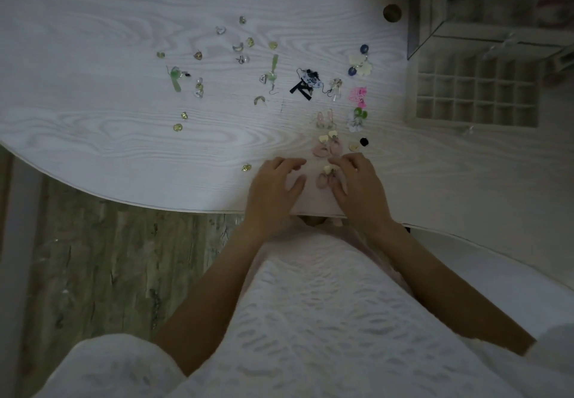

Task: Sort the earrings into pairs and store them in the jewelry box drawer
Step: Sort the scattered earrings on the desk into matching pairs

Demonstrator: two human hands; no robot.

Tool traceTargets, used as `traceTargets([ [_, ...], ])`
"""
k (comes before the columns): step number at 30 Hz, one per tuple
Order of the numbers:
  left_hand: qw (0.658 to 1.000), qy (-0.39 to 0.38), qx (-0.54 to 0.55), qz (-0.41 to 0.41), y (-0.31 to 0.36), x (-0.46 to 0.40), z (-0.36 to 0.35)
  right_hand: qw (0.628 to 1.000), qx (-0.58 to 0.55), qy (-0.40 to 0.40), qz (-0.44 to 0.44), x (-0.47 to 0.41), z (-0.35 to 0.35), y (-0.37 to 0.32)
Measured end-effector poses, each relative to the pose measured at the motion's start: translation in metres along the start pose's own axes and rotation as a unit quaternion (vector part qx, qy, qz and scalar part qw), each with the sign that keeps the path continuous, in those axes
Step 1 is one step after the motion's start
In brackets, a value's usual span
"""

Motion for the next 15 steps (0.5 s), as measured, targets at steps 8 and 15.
traceTargets([
  [8, 0.984, 0.141, -0.092, 0.064, -0.066, 0.01, 0.068, 0.983, 0.037, -0.041, 0.174, -0.052, -0.013, -0.04],
  [15, 0.948, 0.251, -0.007, 0.197, -0.098, -0.021, 0.114, 0.983, 0.053, -0.04, 0.174, -0.138, -0.027, -0.079],
])
Point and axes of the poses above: each hand's wrist, its own x-axis away from the middle knuckle, its own z-axis out of the back of the hand, y = z × x, the point moved 1 cm from there along -x, towards the middle knuckle, and after that the axes turned 7 degrees about x, right-handed, at the moved point
